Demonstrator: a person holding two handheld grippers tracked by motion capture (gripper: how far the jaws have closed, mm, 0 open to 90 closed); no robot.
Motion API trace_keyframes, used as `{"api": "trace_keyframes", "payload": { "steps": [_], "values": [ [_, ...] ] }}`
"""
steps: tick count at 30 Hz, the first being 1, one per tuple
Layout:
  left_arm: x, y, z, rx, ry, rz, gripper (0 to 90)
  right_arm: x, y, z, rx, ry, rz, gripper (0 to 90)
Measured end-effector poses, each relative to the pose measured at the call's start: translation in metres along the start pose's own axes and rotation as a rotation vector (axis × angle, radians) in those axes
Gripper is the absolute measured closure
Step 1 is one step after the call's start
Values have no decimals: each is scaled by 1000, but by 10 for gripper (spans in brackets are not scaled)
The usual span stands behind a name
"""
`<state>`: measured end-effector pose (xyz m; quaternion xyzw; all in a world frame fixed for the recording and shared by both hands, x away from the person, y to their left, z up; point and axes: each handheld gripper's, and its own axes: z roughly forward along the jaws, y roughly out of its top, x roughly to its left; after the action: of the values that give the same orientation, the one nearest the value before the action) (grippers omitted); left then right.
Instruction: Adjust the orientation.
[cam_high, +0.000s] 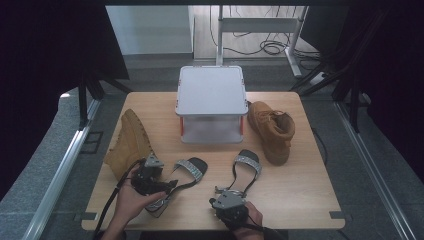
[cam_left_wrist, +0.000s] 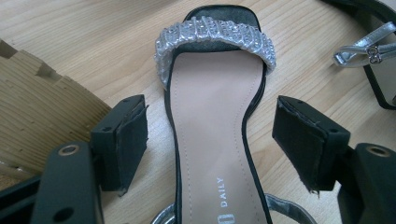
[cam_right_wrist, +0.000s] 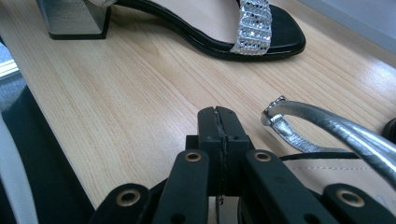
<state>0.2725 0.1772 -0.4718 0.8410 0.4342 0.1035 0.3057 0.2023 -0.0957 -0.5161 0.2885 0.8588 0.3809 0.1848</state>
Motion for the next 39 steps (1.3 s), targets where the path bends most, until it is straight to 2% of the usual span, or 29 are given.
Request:
{"api": "trace_keyframes", "payload": {
  "steps": [24, 39],
  "values": [
    [3, -1, -2, -5, -10, -10, 270, -5, -9, -12, 24, -25, 17, 896],
    [5, -2, -3, -6, -7, -19, 270, -9, -21, -27, 33, -35, 54, 896]
  ]
}}
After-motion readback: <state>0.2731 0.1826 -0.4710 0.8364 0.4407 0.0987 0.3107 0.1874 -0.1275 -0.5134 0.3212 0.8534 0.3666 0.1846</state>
